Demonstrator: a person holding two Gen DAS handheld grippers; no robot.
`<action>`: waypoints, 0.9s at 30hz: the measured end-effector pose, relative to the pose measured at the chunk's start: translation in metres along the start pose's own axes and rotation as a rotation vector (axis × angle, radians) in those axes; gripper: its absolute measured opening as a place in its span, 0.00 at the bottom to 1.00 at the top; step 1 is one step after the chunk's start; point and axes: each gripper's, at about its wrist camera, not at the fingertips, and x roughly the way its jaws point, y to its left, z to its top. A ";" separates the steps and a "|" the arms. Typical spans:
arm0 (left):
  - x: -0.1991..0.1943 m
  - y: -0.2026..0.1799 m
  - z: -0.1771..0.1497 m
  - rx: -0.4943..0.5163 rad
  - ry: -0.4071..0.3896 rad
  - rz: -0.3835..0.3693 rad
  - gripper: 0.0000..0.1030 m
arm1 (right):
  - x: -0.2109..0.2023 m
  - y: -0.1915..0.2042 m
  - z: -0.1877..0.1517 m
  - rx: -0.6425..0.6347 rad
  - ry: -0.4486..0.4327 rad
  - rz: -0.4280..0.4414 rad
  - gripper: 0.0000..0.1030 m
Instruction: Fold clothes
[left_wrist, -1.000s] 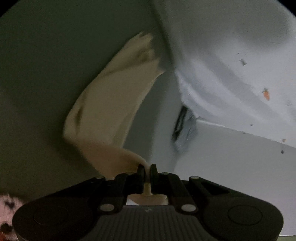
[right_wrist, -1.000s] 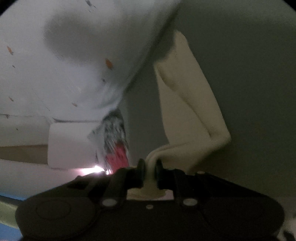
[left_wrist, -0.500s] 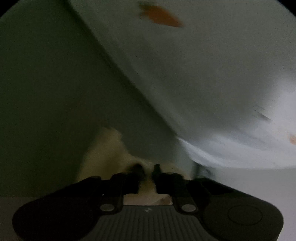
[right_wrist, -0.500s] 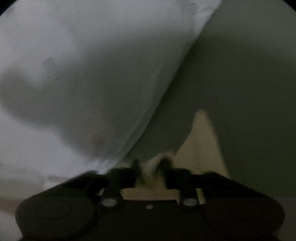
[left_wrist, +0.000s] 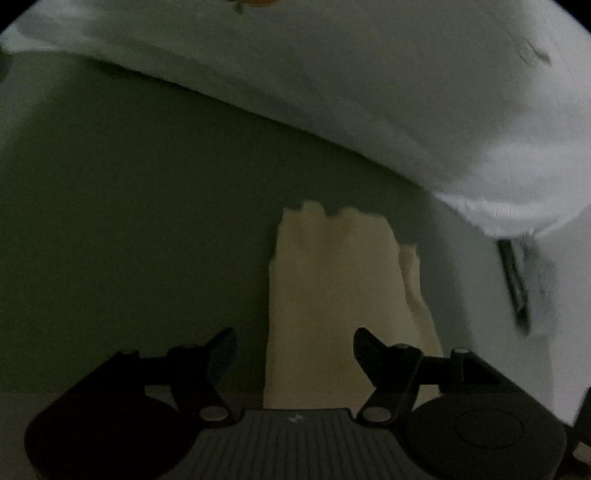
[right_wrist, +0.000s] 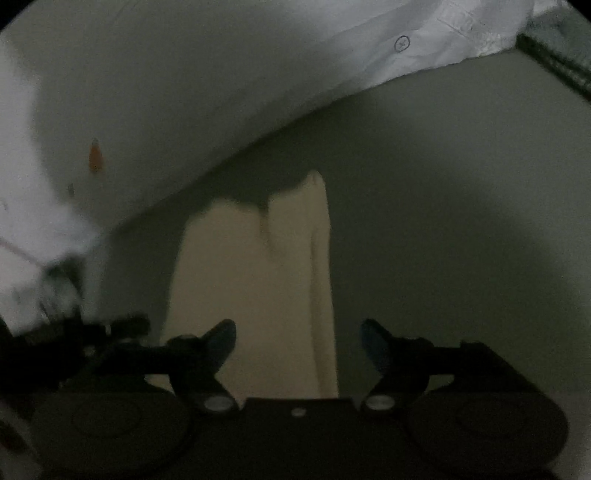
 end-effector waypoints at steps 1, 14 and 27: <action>0.000 -0.009 -0.005 0.034 -0.010 0.020 0.74 | -0.005 0.005 -0.009 -0.032 -0.004 -0.027 0.76; 0.011 -0.048 -0.055 0.429 -0.052 0.148 1.00 | -0.046 0.010 -0.056 -0.274 -0.166 -0.243 0.91; 0.039 -0.020 -0.040 0.289 0.107 0.060 1.00 | -0.008 -0.005 -0.066 -0.303 -0.185 -0.341 0.94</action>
